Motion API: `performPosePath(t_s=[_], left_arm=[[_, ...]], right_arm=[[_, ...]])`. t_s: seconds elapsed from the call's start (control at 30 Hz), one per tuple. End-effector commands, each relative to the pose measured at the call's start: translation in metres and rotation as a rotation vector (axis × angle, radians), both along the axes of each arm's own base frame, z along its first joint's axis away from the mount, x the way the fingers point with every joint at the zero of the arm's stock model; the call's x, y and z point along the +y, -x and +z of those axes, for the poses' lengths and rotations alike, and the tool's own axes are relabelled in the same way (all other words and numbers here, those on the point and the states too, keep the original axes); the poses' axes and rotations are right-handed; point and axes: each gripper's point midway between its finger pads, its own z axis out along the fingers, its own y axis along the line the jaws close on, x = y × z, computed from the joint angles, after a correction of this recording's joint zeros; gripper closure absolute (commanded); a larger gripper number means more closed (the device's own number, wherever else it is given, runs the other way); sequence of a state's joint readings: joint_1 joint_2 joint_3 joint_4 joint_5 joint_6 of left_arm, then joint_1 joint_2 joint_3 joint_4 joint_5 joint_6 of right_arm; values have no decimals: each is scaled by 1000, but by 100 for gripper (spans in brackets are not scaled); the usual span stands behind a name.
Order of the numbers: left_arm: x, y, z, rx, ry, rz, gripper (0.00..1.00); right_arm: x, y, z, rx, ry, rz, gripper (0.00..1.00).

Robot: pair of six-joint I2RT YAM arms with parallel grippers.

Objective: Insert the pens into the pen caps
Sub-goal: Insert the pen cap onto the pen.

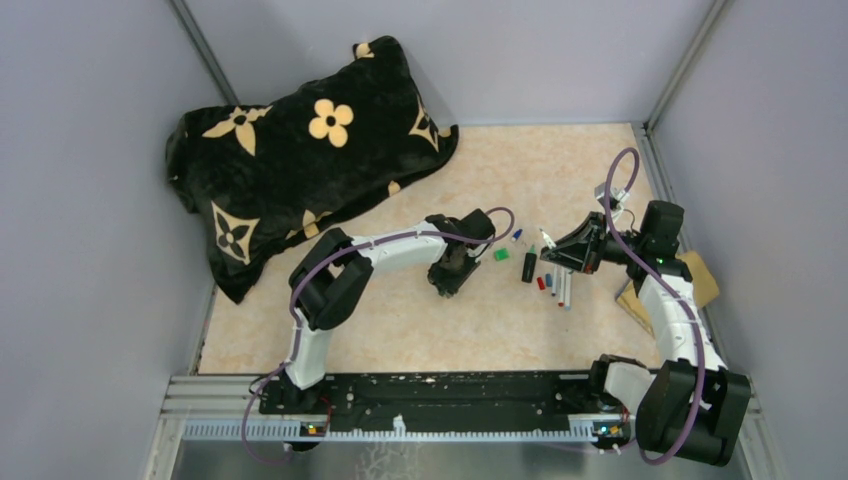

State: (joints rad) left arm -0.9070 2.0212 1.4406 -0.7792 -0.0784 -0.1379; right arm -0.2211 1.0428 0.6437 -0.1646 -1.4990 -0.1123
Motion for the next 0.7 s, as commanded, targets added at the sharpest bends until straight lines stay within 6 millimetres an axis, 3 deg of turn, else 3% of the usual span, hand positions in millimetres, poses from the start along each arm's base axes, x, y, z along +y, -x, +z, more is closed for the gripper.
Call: performPosePath(t_s=[0.0,0.23,0.53,0.67], left_arm=[[-4,-8,-21,-24,2,6,62],[-5,-12,-19,-35,0,7,66],[8,7,-35,42,-41,3,77],[10,12,-38,58,-34,4,94]], right_arm=[[-2,-3,22,-112,8,22,100],[-2,-3,22,-111,7,22,100],[-2,-3,23,-114,6,26,100],[-2,-2,23,-114,5,28,100]])
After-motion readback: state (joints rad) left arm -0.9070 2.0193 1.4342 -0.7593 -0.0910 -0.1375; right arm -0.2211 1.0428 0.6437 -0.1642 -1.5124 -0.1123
